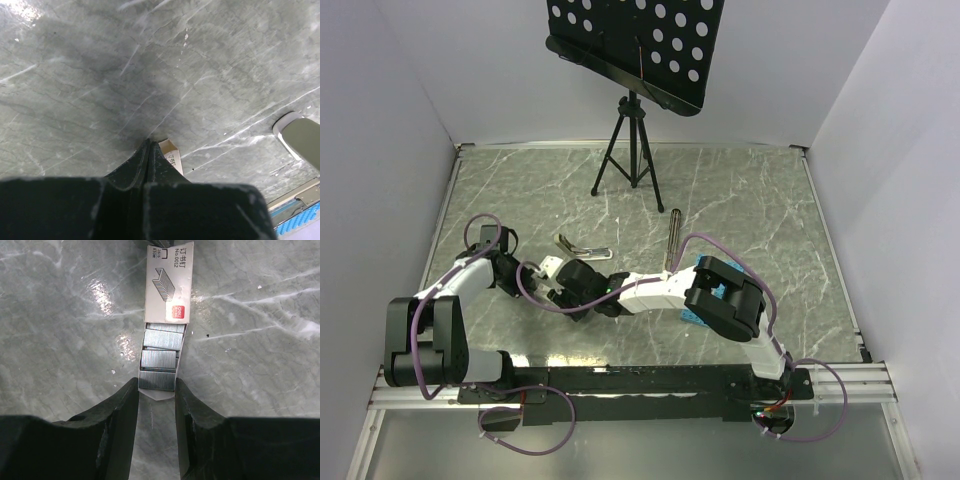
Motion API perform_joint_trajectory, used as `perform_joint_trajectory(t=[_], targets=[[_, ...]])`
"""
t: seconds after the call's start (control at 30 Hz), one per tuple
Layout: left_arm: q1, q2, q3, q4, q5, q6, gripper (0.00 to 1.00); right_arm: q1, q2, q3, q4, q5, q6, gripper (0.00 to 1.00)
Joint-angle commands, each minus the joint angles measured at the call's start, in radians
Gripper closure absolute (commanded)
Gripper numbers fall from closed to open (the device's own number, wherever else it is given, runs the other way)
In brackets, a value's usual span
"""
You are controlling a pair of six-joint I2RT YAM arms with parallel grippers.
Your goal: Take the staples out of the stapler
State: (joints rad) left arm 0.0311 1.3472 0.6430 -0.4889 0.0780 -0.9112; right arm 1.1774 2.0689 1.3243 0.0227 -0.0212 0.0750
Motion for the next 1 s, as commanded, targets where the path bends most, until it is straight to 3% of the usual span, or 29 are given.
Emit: perform_joint_trajectory(t=[0.0,0.5,0.73,0.97], targets=[[-0.014,-0.029,-0.006,-0.005,0.048,-0.017,0.99,0.002,0.008,0.024,-0.016,0.007,-0.029,0.66],[-0.025,-0.080,-0.045,0.000,0.069,-0.038,0.99,-0.001,-0.019,-0.022,0.037,0.090,-0.023,0.67],[-0.063,-0.086,-0.048,0.030,0.086,-0.040,0.99,0.001,-0.073,-0.106,0.132,-0.034,-0.113,0.65],[-0.080,-0.060,-0.045,0.010,0.062,-0.052,0.99,-0.001,-0.069,-0.091,0.112,0.062,-0.092,0.66]])
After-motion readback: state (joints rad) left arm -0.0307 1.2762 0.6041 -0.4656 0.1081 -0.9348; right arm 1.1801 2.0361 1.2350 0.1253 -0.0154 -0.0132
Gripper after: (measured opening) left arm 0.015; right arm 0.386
